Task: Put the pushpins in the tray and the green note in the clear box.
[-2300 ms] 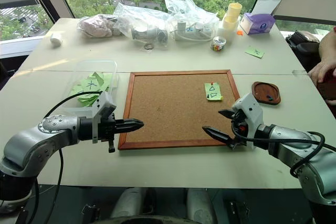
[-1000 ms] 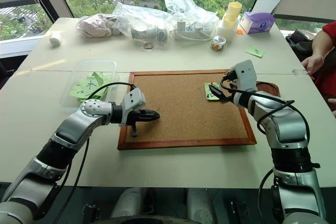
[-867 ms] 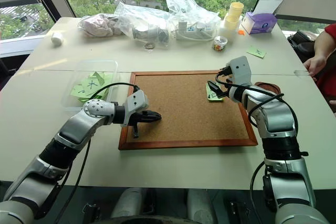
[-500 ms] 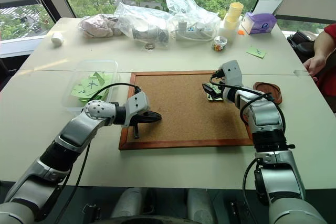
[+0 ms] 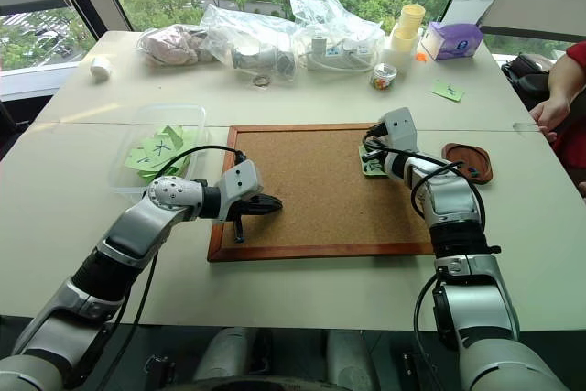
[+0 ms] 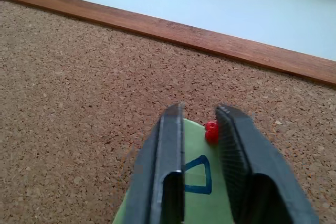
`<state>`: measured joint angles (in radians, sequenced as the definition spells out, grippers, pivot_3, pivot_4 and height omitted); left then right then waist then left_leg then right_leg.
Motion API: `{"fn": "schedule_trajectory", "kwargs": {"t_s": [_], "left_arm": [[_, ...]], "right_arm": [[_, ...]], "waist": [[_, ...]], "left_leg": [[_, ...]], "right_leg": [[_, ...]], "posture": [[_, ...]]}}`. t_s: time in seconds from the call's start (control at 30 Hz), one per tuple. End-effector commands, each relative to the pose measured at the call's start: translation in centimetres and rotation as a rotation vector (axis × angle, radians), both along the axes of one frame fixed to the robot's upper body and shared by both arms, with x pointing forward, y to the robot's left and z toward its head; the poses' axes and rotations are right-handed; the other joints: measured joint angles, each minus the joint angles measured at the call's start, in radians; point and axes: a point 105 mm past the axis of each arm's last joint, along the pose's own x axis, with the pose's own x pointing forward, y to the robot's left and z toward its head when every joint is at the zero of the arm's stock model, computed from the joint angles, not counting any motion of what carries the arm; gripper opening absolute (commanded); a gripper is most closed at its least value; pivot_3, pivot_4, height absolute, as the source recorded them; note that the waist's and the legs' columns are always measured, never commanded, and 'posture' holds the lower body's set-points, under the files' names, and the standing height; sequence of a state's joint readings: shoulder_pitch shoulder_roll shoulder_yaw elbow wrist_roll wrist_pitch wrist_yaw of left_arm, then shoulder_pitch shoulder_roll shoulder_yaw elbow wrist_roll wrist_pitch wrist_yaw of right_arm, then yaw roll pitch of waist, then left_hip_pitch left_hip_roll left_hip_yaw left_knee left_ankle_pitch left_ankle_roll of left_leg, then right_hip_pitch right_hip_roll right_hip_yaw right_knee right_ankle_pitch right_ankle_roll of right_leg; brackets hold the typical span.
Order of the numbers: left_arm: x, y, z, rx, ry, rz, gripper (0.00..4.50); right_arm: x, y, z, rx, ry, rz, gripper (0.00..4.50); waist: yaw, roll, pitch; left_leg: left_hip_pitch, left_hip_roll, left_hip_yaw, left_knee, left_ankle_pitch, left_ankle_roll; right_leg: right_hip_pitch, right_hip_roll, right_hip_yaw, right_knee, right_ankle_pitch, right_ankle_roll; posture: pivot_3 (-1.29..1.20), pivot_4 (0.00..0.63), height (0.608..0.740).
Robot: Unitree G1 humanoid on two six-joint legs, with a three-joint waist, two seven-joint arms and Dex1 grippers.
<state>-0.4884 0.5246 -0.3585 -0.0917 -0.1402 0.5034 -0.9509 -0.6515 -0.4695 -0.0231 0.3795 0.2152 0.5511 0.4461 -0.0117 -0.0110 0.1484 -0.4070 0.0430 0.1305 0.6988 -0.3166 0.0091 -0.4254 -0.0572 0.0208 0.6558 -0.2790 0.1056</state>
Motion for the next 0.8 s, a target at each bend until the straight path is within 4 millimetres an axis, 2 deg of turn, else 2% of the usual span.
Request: {"fn": "schedule_trajectory", "kwargs": {"t_s": [0.03,0.23,0.4,0.67,0.73,0.8], "left_arm": [[-0.7,-0.6,-0.6,0.005,0.026,-0.024,0.0],[-0.7,-0.7,-0.7,0.009,0.027,-0.025,0.0],[-1.1,-0.9,-0.5,0.017,0.033,-0.059,0.0],[-1.2,-0.9,-0.7,0.021,0.04,-0.067,0.0],[-1.3,-1.0,-0.7,0.021,0.039,-0.071,0.0],[-1.2,-1.0,-0.6,0.023,0.032,-0.072,0.0]], "right_arm": [[0.3,0.8,1.7,0.034,-0.055,0.025,0.07],[0.2,0.6,1.8,0.049,-0.064,0.014,0.07],[0.2,-0.2,4.7,0.091,-0.208,-0.02,0.07],[-0.3,-0.9,5.3,0.1,-0.244,-0.055,0.07],[-0.6,-1.5,5.6,0.107,-0.258,-0.089,0.07],[-1.1,-3.7,6.7,0.109,-0.299,-0.186,0.07]], "waist": [[-0.003,0.0,0.0],[-0.002,0.001,-0.001],[-0.001,0.002,-0.001],[-0.001,0.002,-0.001],[-0.001,0.002,-0.001],[0.001,0.002,-0.001]], "left_leg": [[0.0,0.0,0.0,0.0,0.0,0.0],[0.001,0.0,0.0,0.0,0.0,0.0],[0.001,0.0,0.0,0.0,0.0,0.0],[0.001,0.0,0.0,0.0,0.0,0.0],[0.001,0.0,0.0,0.0,0.0,0.0],[0.0,0.0,0.0,0.0,0.0,0.0]], "right_leg": [[0.0,0.0,0.0,0.0,0.0,0.0],[0.0,0.0,0.0,0.001,0.0,0.0],[0.0,0.0,0.0,0.001,0.0,0.0],[0.0,0.0,0.0,0.001,0.0,0.0],[0.0,0.0,0.0,0.001,0.0,0.0],[0.0,0.0,0.0,0.001,0.0,0.0]], "posture": [[0.0,0.15,0.735],[0.0,0.15,0.735],[0.0,0.15,0.735],[0.0,0.15,0.735],[0.0,0.15,0.735],[0.0,0.15,0.735]]}}
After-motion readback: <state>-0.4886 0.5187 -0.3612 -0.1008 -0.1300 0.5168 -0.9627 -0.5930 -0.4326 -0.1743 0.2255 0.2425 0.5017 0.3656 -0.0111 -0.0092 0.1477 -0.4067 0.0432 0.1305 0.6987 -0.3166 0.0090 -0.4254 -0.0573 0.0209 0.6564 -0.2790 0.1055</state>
